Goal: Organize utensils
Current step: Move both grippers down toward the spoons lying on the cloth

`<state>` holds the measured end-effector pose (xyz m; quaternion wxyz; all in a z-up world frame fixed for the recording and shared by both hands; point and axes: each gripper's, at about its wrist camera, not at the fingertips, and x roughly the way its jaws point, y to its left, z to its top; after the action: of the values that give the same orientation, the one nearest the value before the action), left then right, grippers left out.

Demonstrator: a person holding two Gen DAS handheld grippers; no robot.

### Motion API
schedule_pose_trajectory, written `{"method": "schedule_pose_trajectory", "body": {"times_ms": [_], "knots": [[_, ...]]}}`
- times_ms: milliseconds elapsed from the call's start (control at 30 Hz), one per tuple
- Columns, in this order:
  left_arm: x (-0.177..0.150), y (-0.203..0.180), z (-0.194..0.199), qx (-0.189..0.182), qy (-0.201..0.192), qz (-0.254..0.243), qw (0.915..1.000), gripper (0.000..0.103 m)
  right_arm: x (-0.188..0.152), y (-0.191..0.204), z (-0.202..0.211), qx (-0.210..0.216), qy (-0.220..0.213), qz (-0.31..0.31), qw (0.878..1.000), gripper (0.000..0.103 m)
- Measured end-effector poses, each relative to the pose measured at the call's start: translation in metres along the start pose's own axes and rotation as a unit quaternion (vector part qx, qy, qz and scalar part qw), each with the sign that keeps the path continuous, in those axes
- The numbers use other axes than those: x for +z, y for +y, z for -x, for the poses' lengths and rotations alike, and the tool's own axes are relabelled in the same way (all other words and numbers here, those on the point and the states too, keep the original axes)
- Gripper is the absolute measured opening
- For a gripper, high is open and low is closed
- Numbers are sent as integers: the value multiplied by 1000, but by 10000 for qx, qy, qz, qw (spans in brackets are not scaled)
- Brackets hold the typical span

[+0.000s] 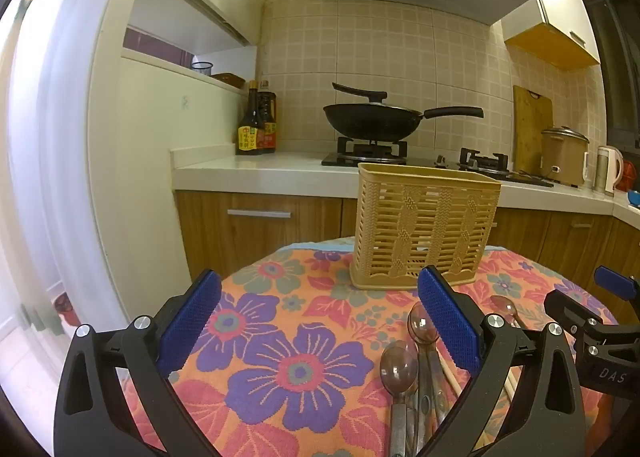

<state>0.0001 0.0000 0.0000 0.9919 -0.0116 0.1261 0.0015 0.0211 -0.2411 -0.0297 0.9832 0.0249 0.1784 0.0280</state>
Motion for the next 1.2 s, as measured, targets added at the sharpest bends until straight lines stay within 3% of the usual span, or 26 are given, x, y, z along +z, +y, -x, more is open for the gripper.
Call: {"method": "schedule_pose_trajectory", "body": {"times_ms": [1000,1100,1200], "knots": [[2,1,-3,-30,38,0,10000,95,-2,-1,-1,-17,23,-33,10000,95],[5,7,-11,-217,284,86,9993,95,3,-7,-1,-119,12,-119,9999,95],[11,19,-26,-519,834,-36,9952,95,8,-15,-6,-343,301,-64,9989,95]]}}
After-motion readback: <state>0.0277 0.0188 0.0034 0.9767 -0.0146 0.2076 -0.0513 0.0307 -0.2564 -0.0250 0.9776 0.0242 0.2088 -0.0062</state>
